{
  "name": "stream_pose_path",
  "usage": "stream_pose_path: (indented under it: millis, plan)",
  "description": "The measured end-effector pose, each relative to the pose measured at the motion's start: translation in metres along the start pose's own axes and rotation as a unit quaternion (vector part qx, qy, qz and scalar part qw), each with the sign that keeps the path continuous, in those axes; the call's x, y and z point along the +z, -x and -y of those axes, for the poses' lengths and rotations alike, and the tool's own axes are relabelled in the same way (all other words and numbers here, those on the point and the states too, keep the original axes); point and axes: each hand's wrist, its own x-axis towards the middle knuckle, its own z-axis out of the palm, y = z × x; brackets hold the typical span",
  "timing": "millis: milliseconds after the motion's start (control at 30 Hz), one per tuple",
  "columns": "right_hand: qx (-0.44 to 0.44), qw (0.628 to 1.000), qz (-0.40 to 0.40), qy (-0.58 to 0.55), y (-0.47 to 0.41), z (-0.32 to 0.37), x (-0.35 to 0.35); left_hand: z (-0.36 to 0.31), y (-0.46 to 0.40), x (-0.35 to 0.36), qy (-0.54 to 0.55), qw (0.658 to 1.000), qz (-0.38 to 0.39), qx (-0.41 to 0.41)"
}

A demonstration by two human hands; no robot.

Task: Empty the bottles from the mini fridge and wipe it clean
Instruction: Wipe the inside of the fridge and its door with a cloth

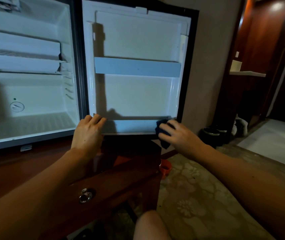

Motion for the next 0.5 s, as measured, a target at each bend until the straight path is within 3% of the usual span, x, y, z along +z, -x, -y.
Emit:
stream_pose_path:
  millis: [67,100,200,267,433,500]
  plan:
    - [-0.049,0.997,0.049,-0.016,0.005,0.002,0.0,-0.001,-0.001,-0.001,0.002,1.0,-0.004,0.0]
    - [-0.033,0.997,0.058,-0.029,0.005,0.001,-0.001,-0.002,-0.001,-0.001,0.003,1.0,-0.006,-0.001]
    - [0.109,0.992,0.004,-0.066,-0.007,-0.002,-0.004,-0.004,0.0,-0.001,0.011,1.0,-0.01,-0.005]
    - [0.154,0.985,-0.035,-0.074,-0.016,0.0,-0.006,-0.003,0.001,0.0,0.016,1.0,-0.011,-0.01]
    - [-0.009,0.999,0.023,-0.032,-0.01,0.005,0.0,-0.003,0.001,0.0,0.02,1.0,-0.012,-0.013]
    - [-0.005,0.999,0.037,-0.03,-0.013,0.002,-0.003,-0.005,0.0,-0.001,0.023,1.0,-0.009,-0.018]
